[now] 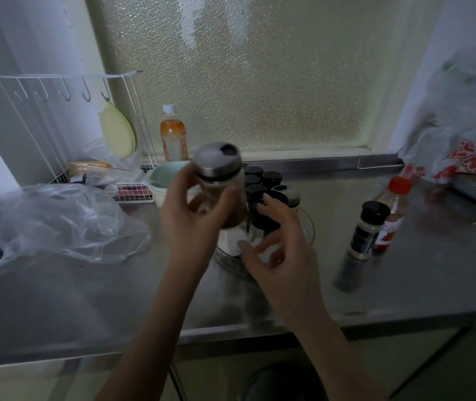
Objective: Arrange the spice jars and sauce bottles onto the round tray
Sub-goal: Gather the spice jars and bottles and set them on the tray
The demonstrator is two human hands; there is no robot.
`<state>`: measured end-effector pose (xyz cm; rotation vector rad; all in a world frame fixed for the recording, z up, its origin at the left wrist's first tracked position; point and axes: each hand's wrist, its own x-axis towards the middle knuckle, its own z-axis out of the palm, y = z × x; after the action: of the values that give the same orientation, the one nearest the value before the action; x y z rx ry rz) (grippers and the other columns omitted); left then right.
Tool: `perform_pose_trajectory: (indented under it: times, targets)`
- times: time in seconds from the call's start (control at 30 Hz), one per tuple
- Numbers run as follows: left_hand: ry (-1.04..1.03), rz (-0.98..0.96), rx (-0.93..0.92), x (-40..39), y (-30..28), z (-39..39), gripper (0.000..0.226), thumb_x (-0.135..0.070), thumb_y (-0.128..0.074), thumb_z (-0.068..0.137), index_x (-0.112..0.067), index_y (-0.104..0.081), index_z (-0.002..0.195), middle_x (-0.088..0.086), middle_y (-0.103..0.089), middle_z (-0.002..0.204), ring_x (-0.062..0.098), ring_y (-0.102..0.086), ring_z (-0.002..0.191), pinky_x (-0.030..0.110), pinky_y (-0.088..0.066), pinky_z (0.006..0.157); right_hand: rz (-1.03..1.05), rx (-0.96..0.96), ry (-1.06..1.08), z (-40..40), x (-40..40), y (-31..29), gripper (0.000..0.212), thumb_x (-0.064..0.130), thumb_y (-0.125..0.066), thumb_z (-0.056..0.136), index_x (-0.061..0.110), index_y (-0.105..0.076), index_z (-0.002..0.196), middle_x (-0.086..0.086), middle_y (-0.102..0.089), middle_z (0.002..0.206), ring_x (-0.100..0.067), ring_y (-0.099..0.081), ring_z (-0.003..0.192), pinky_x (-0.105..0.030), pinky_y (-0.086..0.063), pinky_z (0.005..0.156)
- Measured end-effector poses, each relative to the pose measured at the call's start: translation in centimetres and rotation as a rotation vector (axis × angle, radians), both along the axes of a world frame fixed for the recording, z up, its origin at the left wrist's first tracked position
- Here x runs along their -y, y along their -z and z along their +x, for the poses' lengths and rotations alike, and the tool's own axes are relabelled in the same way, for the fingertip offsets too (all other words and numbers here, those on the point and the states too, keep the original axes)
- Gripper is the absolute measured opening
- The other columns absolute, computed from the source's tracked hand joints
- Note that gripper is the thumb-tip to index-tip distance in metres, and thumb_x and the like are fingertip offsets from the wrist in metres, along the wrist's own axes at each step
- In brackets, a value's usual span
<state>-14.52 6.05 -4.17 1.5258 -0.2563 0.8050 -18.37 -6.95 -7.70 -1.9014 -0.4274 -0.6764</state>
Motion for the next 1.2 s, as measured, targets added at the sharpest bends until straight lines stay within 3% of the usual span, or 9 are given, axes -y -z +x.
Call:
perform_pose_trajectory:
  times: [0.1,0.2,0.33,0.47,0.57,0.83,0.97,1.1,1.2]
  targets:
    - [0.239,0.002,-0.013,1.9,0.4,-2.6,0.047,-0.029,-0.07,0.071,-0.01,-0.059,0.112,0.008,-0.067,0.108,0.018,-0.064,0.103,0.033,-0.054,0.085,0.037,-0.111,-0.003,-0.3,-0.2,-0.4,0.072,0.05,-0.066,0.068,0.038,-0.037,0.133,0.027,-0.056,0.115,0.001,-0.06,0.1,-0.026,-0.054,0.082]
    - [0.368,0.033,-0.006,3.3,1.1,-3.6,0.044,-0.029,-0.069,0.072,-0.019,-0.058,0.114,0.004,-0.067,0.112,0.017,-0.063,0.107,0.029,-0.052,0.086,0.103,-0.143,0.053,-1.0,0.9,-0.4,0.058,0.052,-0.066,0.058,0.045,-0.045,0.113,0.019,-0.064,0.107,-0.002,-0.063,0.098,-0.036,-0.057,0.081]
    - [0.34,0.101,-0.023,4.0,3.8,-3.1,0.026,-0.037,-0.05,0.085,-0.017,-0.055,0.1,0.005,-0.061,0.095,0.019,-0.059,0.09,0.03,-0.049,0.076,0.143,-0.073,0.235,-1.4,3.1,0.0,0.047,0.05,-0.076,0.062,0.047,-0.044,0.097,0.024,-0.062,0.094,0.01,-0.06,0.087,-0.012,-0.049,0.068]
    - [-0.042,0.734,-0.156,3.3,8.3,-1.4,0.017,-0.038,-0.057,0.083,-0.026,-0.047,0.077,-0.009,-0.052,0.079,0.013,-0.052,0.078,0.02,-0.033,0.063,0.384,-0.175,0.25,1.3,6.4,0.7,0.071,0.033,-0.078,0.071,0.029,-0.042,0.132,0.014,-0.059,0.121,0.001,-0.057,0.105,-0.01,-0.044,0.087]
    - [-0.141,0.967,-0.115,2.4,9.2,-0.6,0.023,-0.039,-0.059,0.079,-0.024,-0.043,0.074,-0.01,-0.042,0.073,0.014,-0.044,0.069,0.024,-0.027,0.063,0.339,-0.201,0.221,3.2,7.4,1.4,0.055,0.027,-0.077,0.075,0.029,-0.044,0.119,0.016,-0.058,0.108,0.006,-0.056,0.093,0.0,-0.044,0.077]
    - [0.053,0.831,-0.293,-2.5,8.7,0.8,0.041,-0.052,-0.049,0.074,-0.016,-0.053,0.092,0.0,-0.053,0.098,0.015,-0.049,0.092,0.029,-0.042,0.078,0.373,-0.242,0.182,5.1,7.0,3.1,0.063,0.032,-0.074,0.077,0.036,-0.034,0.126,0.032,-0.049,0.103,0.013,-0.051,0.09,0.001,-0.039,0.07]
    - [-0.029,0.745,-0.375,-2.7,8.9,1.1,0.034,-0.015,-0.061,0.076,-0.013,-0.05,0.108,0.005,-0.052,0.115,0.024,-0.051,0.105,0.03,-0.041,0.082,0.384,-0.247,0.156,6.0,6.9,3.2,0.065,0.026,-0.068,0.083,0.026,-0.028,0.134,0.025,-0.047,0.109,0.011,-0.052,0.094,0.002,-0.039,0.071]
    - [-0.238,0.584,-0.152,0.5,7.8,-0.7,0.027,-0.004,-0.054,0.076,-0.014,-0.049,0.1,0.008,-0.054,0.098,0.021,-0.052,0.09,0.018,-0.037,0.071,0.313,-0.262,0.086,6.4,6.6,3.5,0.05,0.023,-0.066,0.085,0.03,-0.029,0.117,0.024,-0.05,0.108,0.022,-0.053,0.09,0.0,-0.043,0.072]
    - [-0.159,0.605,-0.14,4.3,6.8,-1.6,0.022,-0.014,-0.06,0.081,-0.018,-0.049,0.1,0.001,-0.055,0.097,0.009,-0.051,0.081,0.013,-0.038,0.064,0.27,-0.248,0.113,6.7,6.2,3.7,0.049,0.024,-0.07,0.082,0.026,-0.034,0.114,0.003,-0.054,0.117,0.001,-0.056,0.106,-0.01,-0.047,0.082]
